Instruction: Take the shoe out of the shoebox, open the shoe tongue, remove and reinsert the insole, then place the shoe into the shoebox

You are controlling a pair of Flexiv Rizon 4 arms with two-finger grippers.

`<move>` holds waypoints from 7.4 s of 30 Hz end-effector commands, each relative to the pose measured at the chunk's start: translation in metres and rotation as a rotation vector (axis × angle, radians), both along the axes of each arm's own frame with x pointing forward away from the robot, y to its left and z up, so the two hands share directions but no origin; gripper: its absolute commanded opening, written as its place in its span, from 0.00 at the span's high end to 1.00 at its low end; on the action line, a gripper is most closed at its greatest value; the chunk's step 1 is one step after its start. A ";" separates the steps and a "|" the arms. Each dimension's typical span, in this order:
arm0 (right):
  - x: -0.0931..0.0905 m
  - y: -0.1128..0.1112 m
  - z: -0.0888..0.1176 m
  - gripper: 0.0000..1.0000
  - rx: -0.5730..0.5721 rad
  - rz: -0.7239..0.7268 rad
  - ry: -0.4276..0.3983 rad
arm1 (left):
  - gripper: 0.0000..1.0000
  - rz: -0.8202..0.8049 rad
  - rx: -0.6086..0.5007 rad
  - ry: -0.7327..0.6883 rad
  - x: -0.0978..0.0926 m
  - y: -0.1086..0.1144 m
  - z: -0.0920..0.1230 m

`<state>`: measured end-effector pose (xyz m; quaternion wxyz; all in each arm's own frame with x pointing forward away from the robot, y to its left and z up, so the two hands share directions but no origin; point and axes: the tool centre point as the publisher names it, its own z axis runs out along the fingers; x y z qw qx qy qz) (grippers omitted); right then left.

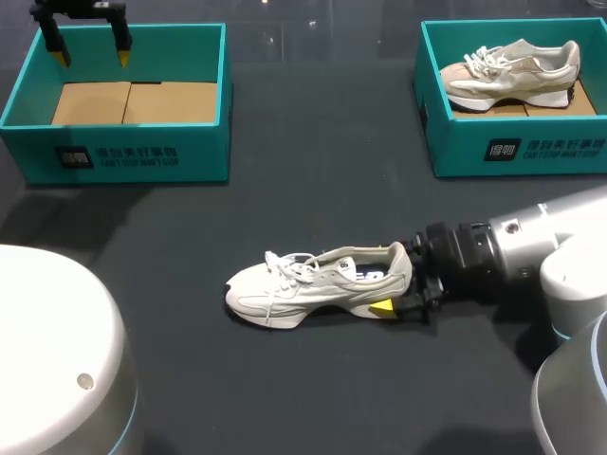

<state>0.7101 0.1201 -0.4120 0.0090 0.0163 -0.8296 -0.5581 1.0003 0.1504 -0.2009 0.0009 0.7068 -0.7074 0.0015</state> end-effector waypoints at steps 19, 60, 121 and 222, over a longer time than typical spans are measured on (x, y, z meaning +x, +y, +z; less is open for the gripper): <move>0.000 0.007 -0.004 1.00 -0.005 -0.014 0.003 | 0.00 0.000 0.001 0.000 0.000 0.000 0.000; 0.000 0.006 -0.005 1.00 -0.005 -0.009 0.007 | 0.00 0.116 0.118 0.114 -0.091 -0.100 -0.004; 0.000 0.006 -0.005 1.00 -0.005 -0.009 0.007 | 0.00 -0.136 0.147 0.127 -0.303 -0.324 -0.049; 0.000 0.006 -0.005 1.00 -0.005 -0.009 0.007 | 0.75 0.012 0.342 0.247 -0.310 -0.341 -0.127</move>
